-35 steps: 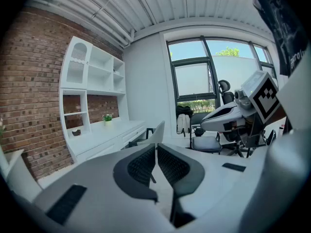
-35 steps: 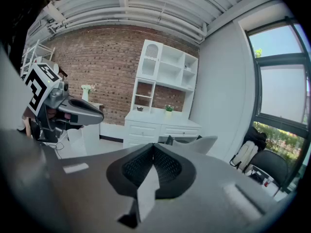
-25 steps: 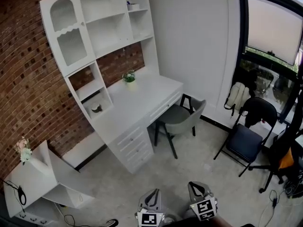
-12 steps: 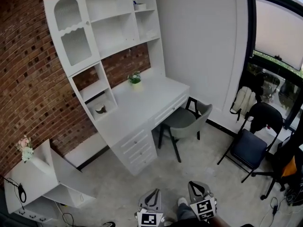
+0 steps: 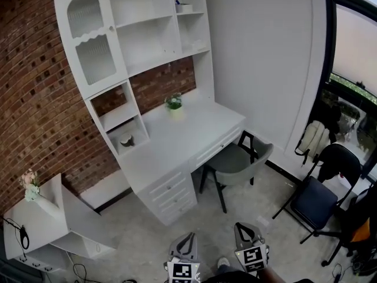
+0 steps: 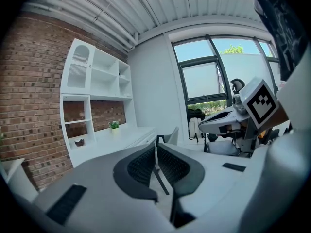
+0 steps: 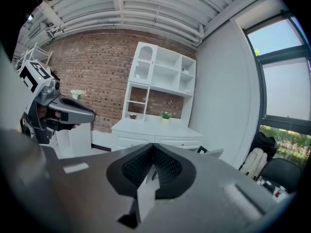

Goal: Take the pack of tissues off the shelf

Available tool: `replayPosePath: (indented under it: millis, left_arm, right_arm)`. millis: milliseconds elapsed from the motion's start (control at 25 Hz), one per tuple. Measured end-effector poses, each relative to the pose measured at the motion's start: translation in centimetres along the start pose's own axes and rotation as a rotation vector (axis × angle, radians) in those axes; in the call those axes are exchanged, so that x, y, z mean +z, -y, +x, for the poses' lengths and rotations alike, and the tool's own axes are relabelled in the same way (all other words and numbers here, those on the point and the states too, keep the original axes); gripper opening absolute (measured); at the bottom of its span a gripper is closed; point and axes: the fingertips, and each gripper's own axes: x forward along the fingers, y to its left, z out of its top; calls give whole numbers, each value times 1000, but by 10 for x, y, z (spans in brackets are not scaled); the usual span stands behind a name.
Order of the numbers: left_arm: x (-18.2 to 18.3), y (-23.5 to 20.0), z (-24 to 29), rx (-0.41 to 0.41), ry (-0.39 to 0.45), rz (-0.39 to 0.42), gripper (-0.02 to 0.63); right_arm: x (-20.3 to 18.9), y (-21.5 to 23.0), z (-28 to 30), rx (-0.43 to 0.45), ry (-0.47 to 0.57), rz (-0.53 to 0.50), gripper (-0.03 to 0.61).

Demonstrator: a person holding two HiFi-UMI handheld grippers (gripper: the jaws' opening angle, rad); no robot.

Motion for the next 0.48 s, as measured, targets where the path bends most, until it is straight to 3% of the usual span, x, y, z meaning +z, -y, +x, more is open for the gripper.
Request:
replayPosePath:
  millis: [280,480]
  left_arm:
    - [28,-7,52,40,34,13,21]
    - [31,-16,78,103,47,-30,21]
  right_arm:
    - [24,54,37,13,39,-15,5]
    - [26,83,54,23,47,-6,5]
